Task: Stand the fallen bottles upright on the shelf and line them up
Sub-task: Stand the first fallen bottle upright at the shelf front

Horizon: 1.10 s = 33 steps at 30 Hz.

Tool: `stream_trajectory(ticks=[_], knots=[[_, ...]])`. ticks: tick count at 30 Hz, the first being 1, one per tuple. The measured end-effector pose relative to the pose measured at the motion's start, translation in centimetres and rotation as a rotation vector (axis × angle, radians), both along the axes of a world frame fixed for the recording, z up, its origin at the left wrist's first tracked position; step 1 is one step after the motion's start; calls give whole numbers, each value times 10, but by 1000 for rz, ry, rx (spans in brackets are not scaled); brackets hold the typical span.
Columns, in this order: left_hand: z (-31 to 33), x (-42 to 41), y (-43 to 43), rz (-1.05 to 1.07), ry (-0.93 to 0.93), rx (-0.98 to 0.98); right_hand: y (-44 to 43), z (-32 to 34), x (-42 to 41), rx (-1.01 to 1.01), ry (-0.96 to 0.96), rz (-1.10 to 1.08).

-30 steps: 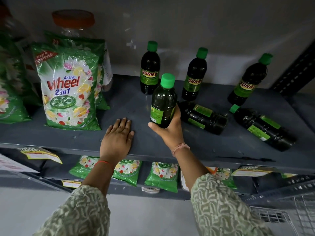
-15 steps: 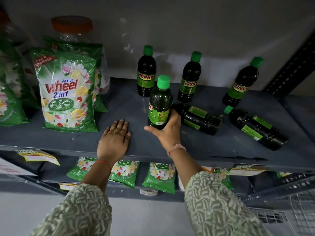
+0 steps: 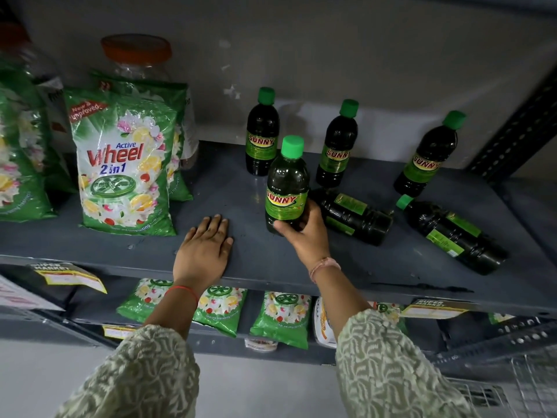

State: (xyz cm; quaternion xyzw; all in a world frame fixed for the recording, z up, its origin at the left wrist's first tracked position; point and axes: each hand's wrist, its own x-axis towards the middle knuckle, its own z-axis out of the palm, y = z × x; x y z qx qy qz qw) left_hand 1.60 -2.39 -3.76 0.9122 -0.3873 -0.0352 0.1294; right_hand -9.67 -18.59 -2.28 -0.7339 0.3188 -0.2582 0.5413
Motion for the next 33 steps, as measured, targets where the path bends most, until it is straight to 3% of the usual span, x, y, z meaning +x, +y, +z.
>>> stream_trajectory(ticks=[3,12,18,26,33], knots=[[-1,0,0,-2,-2,3,4,-2,6,-109,67,-66],[-2,0,0,1,-2,-3,-3,2,-1,-101,67,24],[-1,1,0,1,17,-15,-1,-2,-4,-140,82,13],[0,0,-1,2,19,-24,14,-12,-31,-48,9,-101],[1,0,0,2,15,-30,8,1,3,-87,64,-78]])
